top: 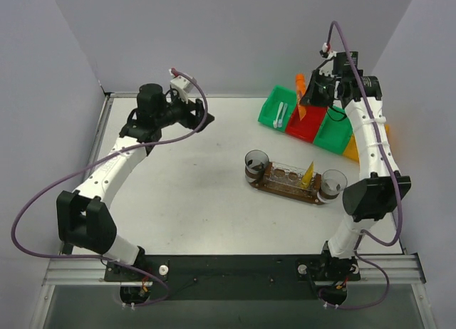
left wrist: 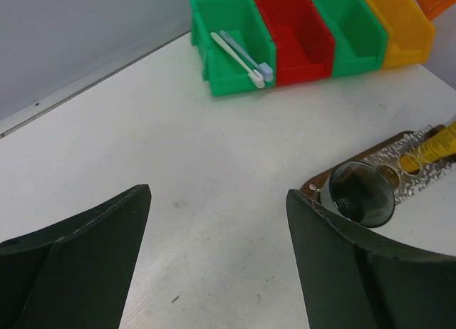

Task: Prepare toiletry sets of a toothbrush and toothpaste on the tray

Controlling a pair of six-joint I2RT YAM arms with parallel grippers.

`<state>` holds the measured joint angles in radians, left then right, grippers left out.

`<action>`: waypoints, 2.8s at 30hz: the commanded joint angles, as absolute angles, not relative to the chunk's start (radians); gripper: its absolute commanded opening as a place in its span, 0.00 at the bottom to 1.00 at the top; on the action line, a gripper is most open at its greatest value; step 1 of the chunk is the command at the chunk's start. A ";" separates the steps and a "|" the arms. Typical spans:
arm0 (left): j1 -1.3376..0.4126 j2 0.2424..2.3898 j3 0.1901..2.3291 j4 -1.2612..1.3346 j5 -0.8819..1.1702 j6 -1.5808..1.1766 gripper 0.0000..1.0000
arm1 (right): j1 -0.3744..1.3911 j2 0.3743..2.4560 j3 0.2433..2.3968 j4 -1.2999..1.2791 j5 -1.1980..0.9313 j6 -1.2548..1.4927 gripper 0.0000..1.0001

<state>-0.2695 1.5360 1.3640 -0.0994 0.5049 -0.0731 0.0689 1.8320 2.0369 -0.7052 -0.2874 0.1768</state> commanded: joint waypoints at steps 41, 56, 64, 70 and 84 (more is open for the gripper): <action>-0.885 1.203 1.012 -0.126 0.318 0.568 0.96 | 0.419 1.548 1.687 -1.275 -0.972 0.209 0.00; -0.968 1.232 1.020 -0.130 0.261 0.621 0.86 | 0.474 1.594 1.717 -1.279 -0.988 0.213 0.00; -0.992 1.236 1.019 -0.120 0.227 0.614 0.63 | 0.477 1.598 1.726 -1.278 -0.977 0.222 0.00; -1.008 1.235 1.014 -0.118 0.186 0.614 0.43 | 0.479 1.621 1.773 -1.282 -0.943 0.248 0.00; -1.002 1.253 1.026 -0.097 0.112 0.459 0.04 | 0.447 1.615 1.813 -1.214 -0.819 0.331 0.34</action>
